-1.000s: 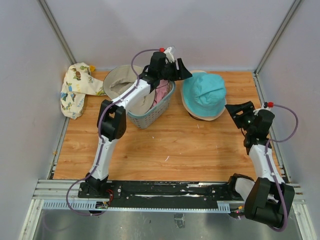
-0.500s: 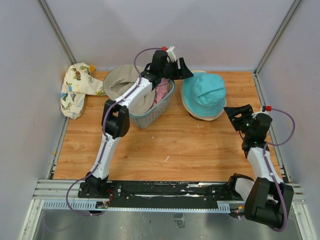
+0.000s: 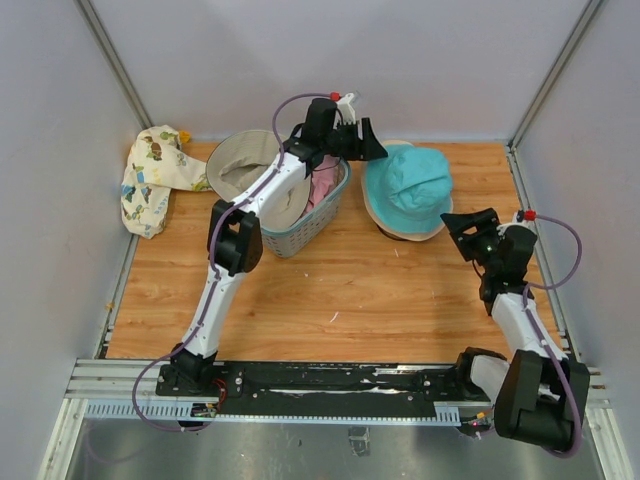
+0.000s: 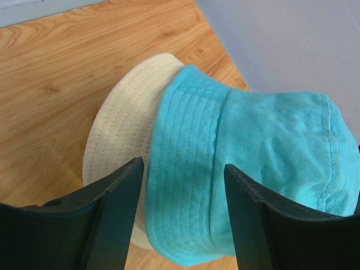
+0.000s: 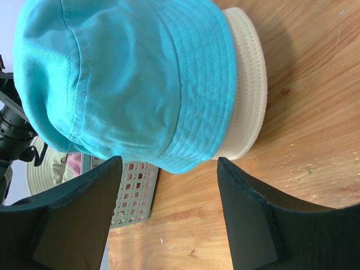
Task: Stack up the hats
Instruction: Stack the hat on the hat.
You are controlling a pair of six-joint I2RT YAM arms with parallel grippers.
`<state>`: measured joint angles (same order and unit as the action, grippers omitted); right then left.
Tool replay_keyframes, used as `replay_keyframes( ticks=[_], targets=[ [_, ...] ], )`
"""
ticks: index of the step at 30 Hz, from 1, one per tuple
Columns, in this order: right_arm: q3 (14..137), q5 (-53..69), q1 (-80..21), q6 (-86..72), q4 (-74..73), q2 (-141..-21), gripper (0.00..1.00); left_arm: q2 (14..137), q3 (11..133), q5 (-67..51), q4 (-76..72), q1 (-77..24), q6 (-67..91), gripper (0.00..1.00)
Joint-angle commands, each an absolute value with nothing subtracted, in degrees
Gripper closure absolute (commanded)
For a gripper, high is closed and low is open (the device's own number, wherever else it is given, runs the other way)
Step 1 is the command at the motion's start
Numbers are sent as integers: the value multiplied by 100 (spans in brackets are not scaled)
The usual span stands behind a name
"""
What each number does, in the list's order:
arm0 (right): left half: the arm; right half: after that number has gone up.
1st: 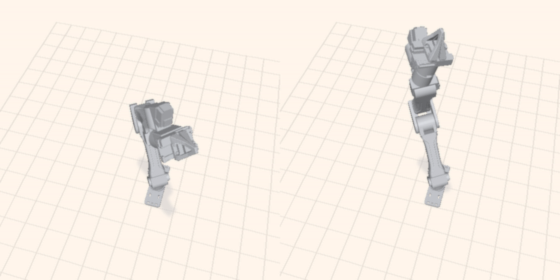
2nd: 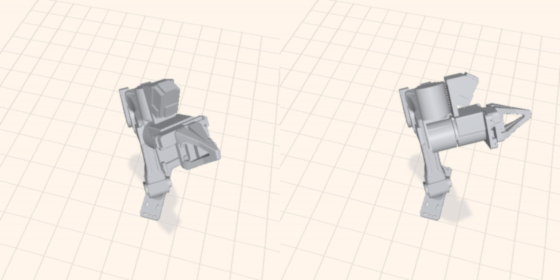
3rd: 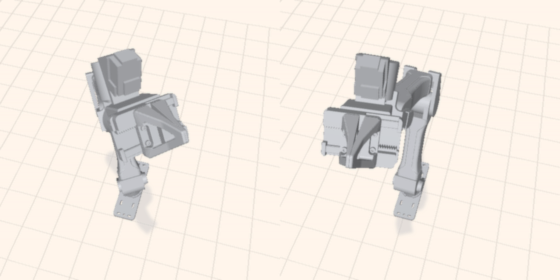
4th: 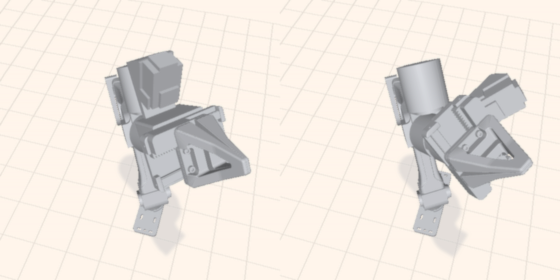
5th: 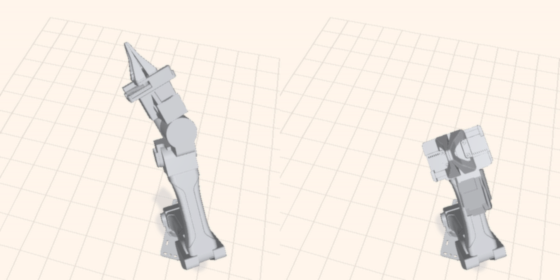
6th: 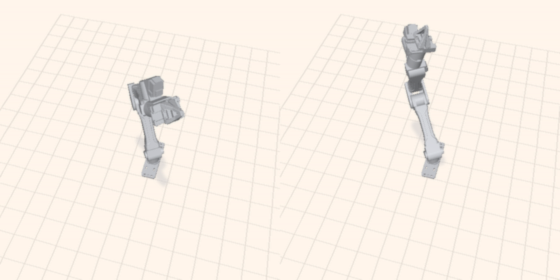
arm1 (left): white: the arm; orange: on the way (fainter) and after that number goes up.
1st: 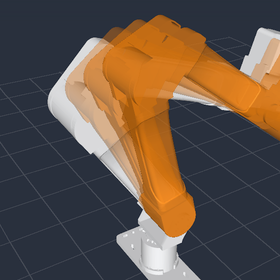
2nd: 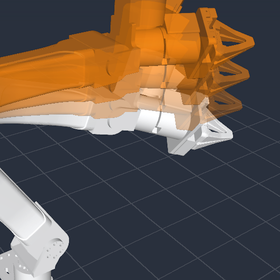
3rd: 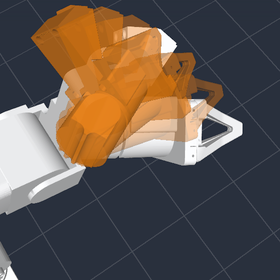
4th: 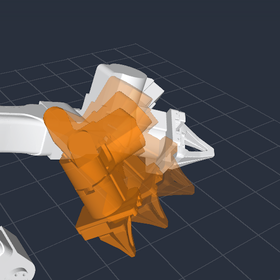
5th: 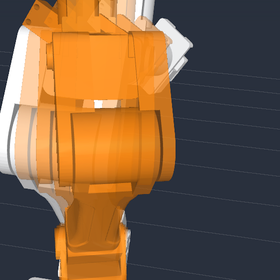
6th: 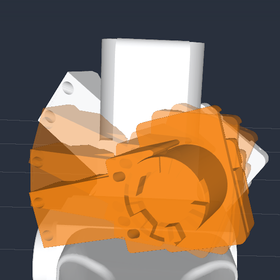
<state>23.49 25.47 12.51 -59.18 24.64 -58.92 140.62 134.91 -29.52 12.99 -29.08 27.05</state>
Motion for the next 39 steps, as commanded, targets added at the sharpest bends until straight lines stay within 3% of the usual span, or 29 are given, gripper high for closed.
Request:
replay_keyframes(
  ticks=[1, 7, 22, 39],
  targets=[
    [2256, 2386, 1038, -5956, 2731, -5928, 30, 14201, 13454, -3309, 1754, -2839, 2511, 38],
    [2237, 2244, 948, -5952, 2809, -6077, 30, 14142, 13166, -3349, 1629, -2822, 2534, 69],
    [2117, 1992, 938, -6056, 3618, -6863, 30, 14250, 13203, -2865, 1982, -2813, 2295, 99],
    [2206, 2135, 836, -6579, 5396, -8229, 32, 14468, 13600, -2211, 2637, -2938, 1659, 100]
  ],
)
